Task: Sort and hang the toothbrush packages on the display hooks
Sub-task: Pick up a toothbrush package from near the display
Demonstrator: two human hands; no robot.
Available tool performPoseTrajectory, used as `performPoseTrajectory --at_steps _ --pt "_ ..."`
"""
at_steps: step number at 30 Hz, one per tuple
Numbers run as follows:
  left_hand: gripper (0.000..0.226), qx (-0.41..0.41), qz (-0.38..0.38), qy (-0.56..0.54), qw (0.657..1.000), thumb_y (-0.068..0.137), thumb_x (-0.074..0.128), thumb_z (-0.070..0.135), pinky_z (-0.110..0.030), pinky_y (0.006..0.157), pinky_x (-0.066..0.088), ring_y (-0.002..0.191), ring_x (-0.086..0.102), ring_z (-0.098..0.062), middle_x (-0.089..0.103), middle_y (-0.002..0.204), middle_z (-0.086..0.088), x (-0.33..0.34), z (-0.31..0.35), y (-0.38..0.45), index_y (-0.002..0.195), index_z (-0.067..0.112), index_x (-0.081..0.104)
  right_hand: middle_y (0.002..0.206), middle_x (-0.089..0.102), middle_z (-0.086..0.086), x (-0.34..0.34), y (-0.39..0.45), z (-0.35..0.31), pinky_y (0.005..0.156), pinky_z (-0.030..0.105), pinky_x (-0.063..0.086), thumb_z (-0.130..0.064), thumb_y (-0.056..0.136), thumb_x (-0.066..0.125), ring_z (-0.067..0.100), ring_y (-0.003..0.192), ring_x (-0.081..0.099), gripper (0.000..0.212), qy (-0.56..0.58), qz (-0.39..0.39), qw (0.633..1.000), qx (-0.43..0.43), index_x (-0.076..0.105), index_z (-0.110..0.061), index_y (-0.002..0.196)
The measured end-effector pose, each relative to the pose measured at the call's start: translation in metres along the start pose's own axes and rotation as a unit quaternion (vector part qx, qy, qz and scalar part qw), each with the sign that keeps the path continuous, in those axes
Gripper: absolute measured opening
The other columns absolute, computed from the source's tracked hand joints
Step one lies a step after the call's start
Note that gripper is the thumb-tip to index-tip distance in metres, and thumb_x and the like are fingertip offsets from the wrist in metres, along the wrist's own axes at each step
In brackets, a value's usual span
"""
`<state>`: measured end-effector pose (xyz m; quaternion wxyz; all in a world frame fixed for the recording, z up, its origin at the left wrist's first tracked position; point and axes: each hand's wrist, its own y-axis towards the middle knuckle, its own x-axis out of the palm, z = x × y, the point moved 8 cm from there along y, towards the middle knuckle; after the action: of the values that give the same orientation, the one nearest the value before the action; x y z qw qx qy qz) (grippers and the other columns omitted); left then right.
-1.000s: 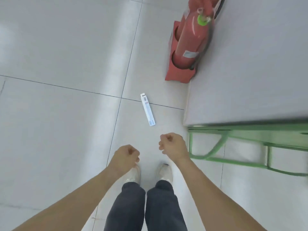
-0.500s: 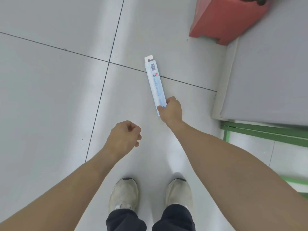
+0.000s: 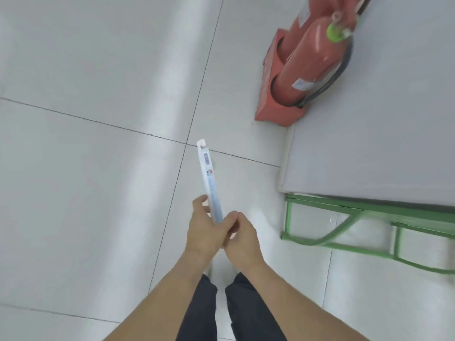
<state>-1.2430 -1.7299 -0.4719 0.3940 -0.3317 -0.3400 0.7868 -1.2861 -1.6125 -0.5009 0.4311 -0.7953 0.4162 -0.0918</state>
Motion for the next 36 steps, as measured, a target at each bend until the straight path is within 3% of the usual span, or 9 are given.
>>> performPoseTrajectory --at_steps 6,11,15,19,23,27,30,34,36 --pt "0.007 0.087 -0.041 0.004 0.995 0.1 0.057 0.022 -0.034 0.078 0.06 0.079 0.072 -0.01 0.071 0.097 0.006 -0.064 0.134 -0.195 0.106 0.022 0.058 0.074 0.061 -0.004 -0.044 -0.22 -0.155 0.062 0.019 0.045 -0.018 0.071 0.08 0.005 0.065 0.049 0.03 -0.011 0.004 0.994 -0.11 0.057 -0.02 0.09" --pt "0.019 0.186 -0.143 -0.006 0.972 0.103 0.052 0.011 -0.024 0.08 0.058 0.098 0.073 -0.01 0.075 0.111 0.008 -0.103 0.21 -0.333 0.114 0.019 0.064 0.084 0.068 -0.001 -0.088 -0.348 -0.235 0.069 0.024 0.051 -0.022 0.085 0.075 0.013 0.075 0.061 0.012 -0.005 -0.014 0.979 -0.203 0.065 -0.021 0.091" --pt "0.022 0.254 -0.196 0.042 0.946 0.101 0.056 0.008 -0.025 0.088 0.054 0.102 0.071 -0.014 0.076 0.107 0.004 -0.101 0.227 -0.414 0.113 0.019 0.072 0.086 0.068 -0.005 -0.146 -0.417 -0.263 0.07 0.026 0.054 -0.02 0.086 0.074 0.013 0.081 0.065 0.014 0.025 0.1 0.955 -0.279 0.065 -0.025 0.096" --pt "0.026 0.31 -0.24 0.084 0.916 0.101 0.055 0.002 -0.03 0.085 0.057 0.1 0.072 -0.018 0.077 0.101 -0.003 -0.062 0.232 -0.475 0.107 0.018 0.074 0.101 0.065 -0.011 -0.206 -0.482 -0.273 0.079 0.029 0.055 -0.041 0.084 0.069 0.02 0.101 0.064 0.026 0.076 0.214 0.905 -0.359 0.063 -0.029 0.107" --pt "0.026 0.33 -0.295 0.133 0.887 0.099 0.055 0.0 -0.037 0.096 0.055 0.107 0.072 -0.019 0.077 0.109 -0.001 -0.001 0.233 -0.521 0.112 0.015 0.073 0.099 0.068 -0.007 -0.265 -0.532 -0.251 0.068 0.042 0.058 -0.035 0.089 0.069 0.021 0.089 0.067 0.011 0.113 0.264 0.876 -0.388 0.067 -0.032 0.099" --pt "0.024 0.337 -0.329 0.183 0.863 0.097 0.059 0.0 -0.025 0.083 0.056 0.093 0.073 -0.008 0.078 0.098 0.006 0.065 0.23 -0.558 0.103 0.016 0.075 0.092 0.073 -0.006 -0.335 -0.58 -0.226 0.067 0.022 0.056 -0.007 0.091 0.071 0.015 0.083 0.069 0.024 0.145 0.269 0.848 -0.433 0.067 -0.03 0.098" --pt "0.02 0.352 -0.331 0.222 0.847 0.096 0.062 0.005 -0.025 0.075 0.051 0.072 0.063 -0.005 0.073 0.086 0.006 0.108 0.23 -0.588 0.097 0.019 0.076 0.085 0.073 -0.007 -0.391 -0.617 -0.211 0.072 0.023 0.054 -0.009 0.089 0.074 0.01 0.076 0.068 0.034 0.134 0.282 0.828 -0.466 0.069 -0.042 0.093" --pt "0.017 0.366 -0.324 0.198 0.85 0.096 0.065 0.012 -0.042 0.091 0.055 0.095 0.072 -0.022 0.077 0.105 -0.003 0.147 0.234 -0.627 0.107 0.02 0.075 0.081 0.072 -0.01 -0.445 -0.653 -0.2 0.068 0.019 0.05 -0.016 0.087 0.073 0.01 0.071 0.065 0.022 0.15 0.292 0.794 -0.513 0.069 -0.038 0.09" --pt "0.014 0.378 -0.308 0.174 0.855 0.096 0.066 0.01 -0.044 0.088 0.055 0.09 0.072 -0.02 0.077 0.103 -0.004 0.159 0.239 -0.642 0.105 0.016 0.075 0.081 0.072 -0.007 -0.464 -0.663 -0.2 0.068 0.022 0.051 -0.022 0.087 0.075 0.014 0.071 0.065 0.015 0.166 0.292 0.774 -0.536 0.069 -0.034 0.091"
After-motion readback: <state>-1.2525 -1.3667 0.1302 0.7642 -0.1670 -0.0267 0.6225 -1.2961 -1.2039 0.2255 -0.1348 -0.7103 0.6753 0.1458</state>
